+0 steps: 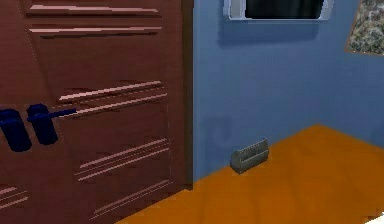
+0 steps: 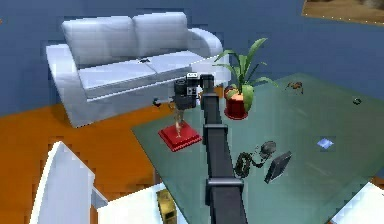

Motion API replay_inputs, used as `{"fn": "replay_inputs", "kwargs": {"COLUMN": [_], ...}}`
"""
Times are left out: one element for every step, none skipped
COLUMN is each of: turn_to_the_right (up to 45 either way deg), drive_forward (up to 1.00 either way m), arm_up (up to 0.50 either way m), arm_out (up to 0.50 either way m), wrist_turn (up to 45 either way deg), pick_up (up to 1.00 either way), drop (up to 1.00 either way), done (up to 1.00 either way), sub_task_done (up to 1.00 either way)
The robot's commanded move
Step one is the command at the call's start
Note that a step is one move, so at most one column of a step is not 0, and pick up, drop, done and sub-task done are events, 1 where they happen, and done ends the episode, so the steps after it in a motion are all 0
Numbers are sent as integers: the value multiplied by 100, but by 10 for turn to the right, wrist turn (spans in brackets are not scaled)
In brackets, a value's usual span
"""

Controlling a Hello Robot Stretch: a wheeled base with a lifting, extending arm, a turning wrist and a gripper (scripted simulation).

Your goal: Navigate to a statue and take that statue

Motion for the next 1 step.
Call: {"fn": "replay_inputs", "kwargs": {"turn_to_the_right": [0], "drive_forward": [0], "arm_up": [-30], "arm_out": [0], "wrist_turn": [0], "pick_up": [0], "drop": [0], "done": [0], "sub_task_done": [0]}}
